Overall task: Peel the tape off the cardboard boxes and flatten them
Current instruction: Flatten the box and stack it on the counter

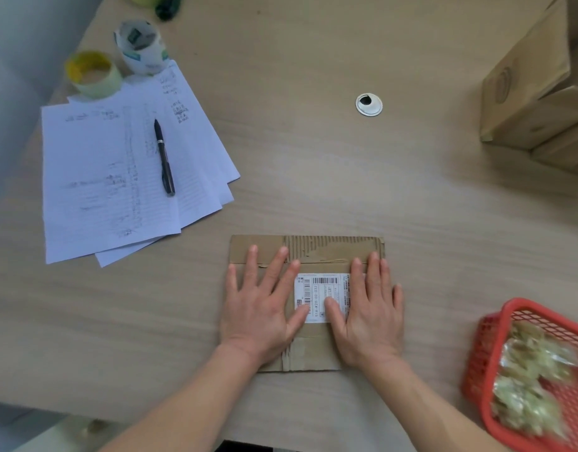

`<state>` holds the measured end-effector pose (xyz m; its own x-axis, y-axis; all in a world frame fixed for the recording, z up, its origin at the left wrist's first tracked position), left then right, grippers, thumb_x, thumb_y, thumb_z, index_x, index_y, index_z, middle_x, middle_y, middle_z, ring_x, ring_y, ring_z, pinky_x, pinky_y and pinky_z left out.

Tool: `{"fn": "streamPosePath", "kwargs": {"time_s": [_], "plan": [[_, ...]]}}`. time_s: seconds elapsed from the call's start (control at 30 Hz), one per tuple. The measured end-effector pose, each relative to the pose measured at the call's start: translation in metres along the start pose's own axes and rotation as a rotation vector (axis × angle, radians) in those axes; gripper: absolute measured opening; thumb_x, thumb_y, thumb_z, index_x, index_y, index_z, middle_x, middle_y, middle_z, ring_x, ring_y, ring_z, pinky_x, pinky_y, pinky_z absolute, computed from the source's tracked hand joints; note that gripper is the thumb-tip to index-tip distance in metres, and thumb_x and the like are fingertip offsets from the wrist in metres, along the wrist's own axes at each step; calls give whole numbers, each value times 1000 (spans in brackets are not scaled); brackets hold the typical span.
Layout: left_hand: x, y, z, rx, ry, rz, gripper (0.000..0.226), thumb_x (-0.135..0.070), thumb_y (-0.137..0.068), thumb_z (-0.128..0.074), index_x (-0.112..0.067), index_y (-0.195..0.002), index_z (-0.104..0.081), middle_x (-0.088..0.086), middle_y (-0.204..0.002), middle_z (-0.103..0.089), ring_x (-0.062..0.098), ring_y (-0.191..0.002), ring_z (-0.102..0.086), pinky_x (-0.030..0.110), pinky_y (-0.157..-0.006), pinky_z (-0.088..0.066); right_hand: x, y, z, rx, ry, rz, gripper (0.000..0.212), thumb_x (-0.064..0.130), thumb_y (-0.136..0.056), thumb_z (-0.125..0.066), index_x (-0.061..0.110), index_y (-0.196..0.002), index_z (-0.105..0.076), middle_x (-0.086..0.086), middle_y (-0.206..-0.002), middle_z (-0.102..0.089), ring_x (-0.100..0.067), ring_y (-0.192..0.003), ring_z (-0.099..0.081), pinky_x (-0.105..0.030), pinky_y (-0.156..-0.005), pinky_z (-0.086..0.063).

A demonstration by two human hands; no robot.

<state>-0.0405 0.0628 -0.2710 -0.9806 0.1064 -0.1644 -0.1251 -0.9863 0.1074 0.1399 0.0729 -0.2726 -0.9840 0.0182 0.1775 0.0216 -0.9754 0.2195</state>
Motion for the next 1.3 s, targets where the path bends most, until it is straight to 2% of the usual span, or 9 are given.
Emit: {"fn": "streamPosePath", "kwargs": {"time_s": [0.3, 0.47, 0.7, 0.8, 0.93, 1.03, 1.13, 1.2, 1.3], "plan": [[-8, 2, 6, -64, 1, -102, 93, -77, -72, -50, -18, -144, -52, 7, -160, -34, 46, -145, -29, 72, -106, -26, 1, 1, 4, -89, 27, 6, 83, 62, -87, -35, 10, -152, -37, -16, -162, -24, -33, -150, -21, -59, -113, -28], [-9, 16, -3, 56, -63, -222, 110, -89, -65, -39, -19, -150, -43, 12, -163, -23, 41, -149, -19, 76, -109, -19, 1, 2, 5, -80, 31, 4, 84, 65, -87, -28, 14, -154, -32, -13, -164, -18, -29, -152, -14, -55, -115, -23], [10, 66, -23, 232, 21, 89, 116, -98, -61, -17, -34, -152, 18, 0, -158, 37, 27, -145, 36, 59, -119, 5, 0, 2, 4, -4, -27, 28, 83, 66, -89, -33, 20, -157, -21, -8, -167, -7, -24, -153, -4, -49, -119, -13], [9, 86, -18, 245, 172, 215, 127, -97, -56, -35, -33, -157, 10, 0, -156, 41, 22, -142, 41, 49, -122, 9, -9, 3, 18, -36, -197, 51, 77, 46, -87, -63, 15, -151, -34, -12, -165, -14, -26, -152, -11, -45, -120, -16], [20, 109, 0, 77, 557, 450, 110, -66, -71, -75, -25, -158, -21, -1, -165, 19, 15, -152, 14, 28, -121, 2, -35, 12, 30, -107, -472, -147, 62, 26, -77, -73, 13, -134, -52, -12, -147, -44, -31, -133, -40, -41, -108, -35], [28, 125, 15, -51, 751, 647, 91, -39, -83, -78, -20, -156, -27, 1, -165, -16, 13, -151, -15, 25, -119, -13, -40, 21, 28, -50, -613, -257, 41, 22, -72, -73, 22, -109, -55, -4, -112, -57, -31, -111, -55, -36, -86, -42], [39, 148, 24, -103, 845, 860, 85, -33, -86, -74, -21, -156, -26, 2, -144, -51, 17, -131, -49, 28, -103, -39, -36, 30, 26, 15, -709, -295, 70, 19, -70, -81, 21, -133, -51, 0, -122, -64, -27, -115, -60, -36, -98, -45], [49, 170, 28, -83, 837, 967, 80, -37, -89, -71, -21, -155, -29, 6, -132, -60, 21, -118, -58, 33, -96, -47, -30, 36, 23, 81, -714, -261, 65, 20, -68, -84, 25, -127, -56, 4, -116, -70, -21, -103, -66, -34, -92, -48], [60, 205, 36, -126, 882, 988, 26, -34, -93, -66, -29, -117, -60, -3, -117, -68, 4, -93, -62, 18, -70, -48, -6, 48, 19, 195, -737, -164, 61, 24, -67, -85, 32, -121, -58, 13, -94, -71, -11, -85, -68, -32, -76, -52]]}}
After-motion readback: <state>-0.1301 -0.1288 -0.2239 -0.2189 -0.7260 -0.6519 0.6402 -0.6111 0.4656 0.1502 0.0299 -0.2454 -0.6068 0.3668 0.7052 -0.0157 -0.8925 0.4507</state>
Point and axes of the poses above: each hand's wrist, its own y-axis away from the middle knuckle, its own z-axis out of the back of the hand, x = y × z, the point moved 8 cm from there along -y, towards the middle knuckle
